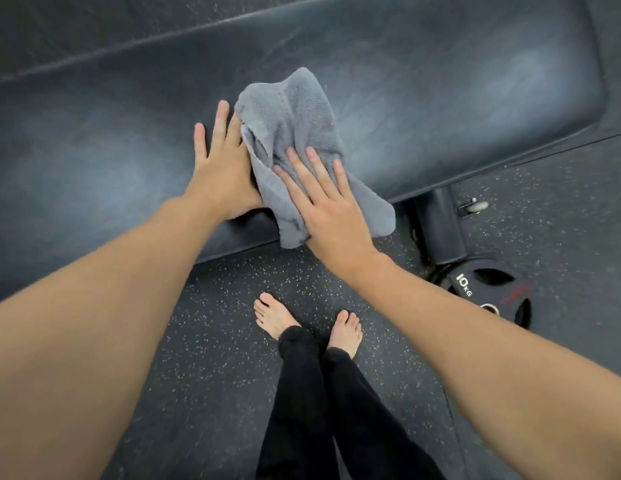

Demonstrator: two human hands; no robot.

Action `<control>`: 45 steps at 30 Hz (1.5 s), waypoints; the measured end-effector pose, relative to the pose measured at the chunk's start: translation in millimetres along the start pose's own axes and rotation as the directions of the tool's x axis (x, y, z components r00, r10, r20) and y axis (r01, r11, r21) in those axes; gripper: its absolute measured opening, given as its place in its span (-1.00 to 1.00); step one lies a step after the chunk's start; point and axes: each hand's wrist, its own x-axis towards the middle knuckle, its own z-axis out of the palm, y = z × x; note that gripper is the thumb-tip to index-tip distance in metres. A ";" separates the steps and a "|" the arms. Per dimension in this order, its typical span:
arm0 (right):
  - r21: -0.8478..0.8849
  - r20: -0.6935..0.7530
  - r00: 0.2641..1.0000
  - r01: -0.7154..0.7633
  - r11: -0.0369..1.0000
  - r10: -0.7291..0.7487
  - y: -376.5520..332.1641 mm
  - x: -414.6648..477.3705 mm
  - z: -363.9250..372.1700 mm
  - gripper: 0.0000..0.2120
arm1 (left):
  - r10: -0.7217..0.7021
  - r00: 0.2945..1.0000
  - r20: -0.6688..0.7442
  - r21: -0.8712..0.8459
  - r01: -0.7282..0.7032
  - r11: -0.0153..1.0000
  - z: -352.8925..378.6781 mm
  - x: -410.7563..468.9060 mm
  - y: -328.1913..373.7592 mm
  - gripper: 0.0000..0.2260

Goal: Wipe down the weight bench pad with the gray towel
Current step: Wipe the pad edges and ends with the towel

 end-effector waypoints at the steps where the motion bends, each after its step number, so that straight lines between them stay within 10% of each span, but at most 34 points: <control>1: -0.025 0.005 1.000 0.028 0.999 -0.028 4.2 -0.4 -1.6 -0.27 | -0.021 1.000 -0.015 -0.042 0.020 0.999 1.3 -11.3 -5.0 0.08; 8: -0.148 0.133 0.989 0.088 0.985 -0.068 78.9 -24.3 -18.4 0.03 | -0.378 0.923 0.066 -0.090 0.383 0.919 11.6 -69.2 -38.9 0.16; 17: -0.123 0.193 0.961 -0.175 0.977 0.197 120.3 -36.8 -29.6 0.14 | -0.332 0.943 0.027 -0.129 0.333 0.934 24.1 -67.3 -48.0 0.17; 27: -0.118 0.145 0.987 0.081 0.990 -0.064 -93.9 24.3 14.9 -0.13 | -0.072 0.992 -0.100 -0.096 0.062 0.993 9.7 -104.1 -112.8 -0.05; 36: -0.088 0.127 0.967 0.231 0.969 -0.219 -320.1 96.1 55.7 -0.43 | -0.452 0.891 0.033 -0.119 0.453 0.884 -23.8 -196.6 -304.2 -0.04; 45: -0.153 0.121 0.910 0.412 0.898 -0.397 -260.1 77.9 40.4 -0.30 | -0.412 0.911 0.009 -0.171 0.408 0.897 -20.2 -202.6 -312.0 -0.01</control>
